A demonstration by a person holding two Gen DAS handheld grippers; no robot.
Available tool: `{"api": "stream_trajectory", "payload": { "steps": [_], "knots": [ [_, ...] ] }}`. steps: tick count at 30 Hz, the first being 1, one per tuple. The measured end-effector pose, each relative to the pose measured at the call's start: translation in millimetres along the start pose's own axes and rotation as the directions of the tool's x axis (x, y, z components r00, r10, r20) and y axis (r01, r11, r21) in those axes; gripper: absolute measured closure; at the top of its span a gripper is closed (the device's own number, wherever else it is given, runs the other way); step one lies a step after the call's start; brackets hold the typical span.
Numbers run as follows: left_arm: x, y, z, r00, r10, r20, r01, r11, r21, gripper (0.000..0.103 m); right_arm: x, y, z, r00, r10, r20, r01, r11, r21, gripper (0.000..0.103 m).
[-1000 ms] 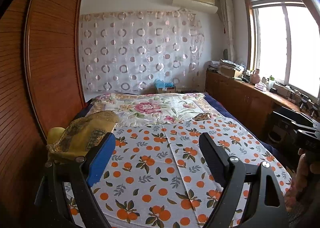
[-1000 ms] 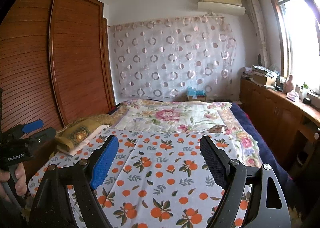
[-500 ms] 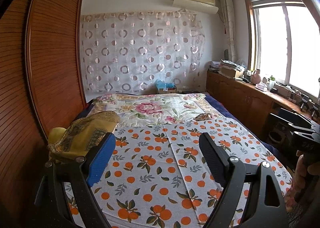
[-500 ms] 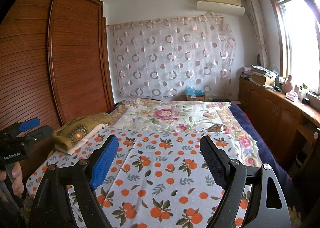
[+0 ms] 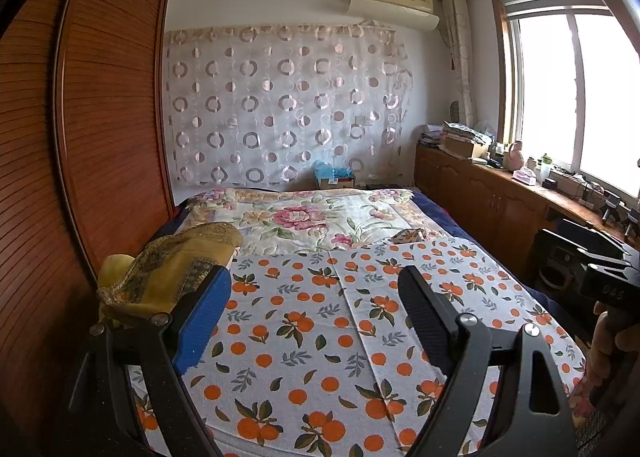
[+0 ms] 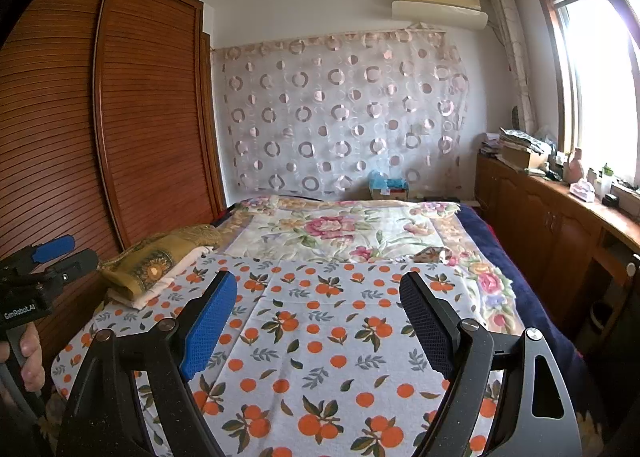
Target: Fold small clothes
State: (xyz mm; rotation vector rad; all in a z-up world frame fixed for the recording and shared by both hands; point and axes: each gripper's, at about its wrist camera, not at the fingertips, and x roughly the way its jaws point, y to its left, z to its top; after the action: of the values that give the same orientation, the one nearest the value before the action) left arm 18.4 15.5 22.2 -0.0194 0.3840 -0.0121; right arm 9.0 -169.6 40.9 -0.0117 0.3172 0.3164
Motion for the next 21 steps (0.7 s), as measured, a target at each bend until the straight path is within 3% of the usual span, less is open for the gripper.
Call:
{"api": "stream_trajectory", "payload": {
  "steps": [21],
  "knots": [
    [0.2,0.1,-0.5,1.000,-0.001,-0.001,0.001,1.000,0.001,0.017,0.9,-2.9,-1.8,1.000,0.003,0.000,-0.003,1.000,-0.004,0.018]
  ]
}}
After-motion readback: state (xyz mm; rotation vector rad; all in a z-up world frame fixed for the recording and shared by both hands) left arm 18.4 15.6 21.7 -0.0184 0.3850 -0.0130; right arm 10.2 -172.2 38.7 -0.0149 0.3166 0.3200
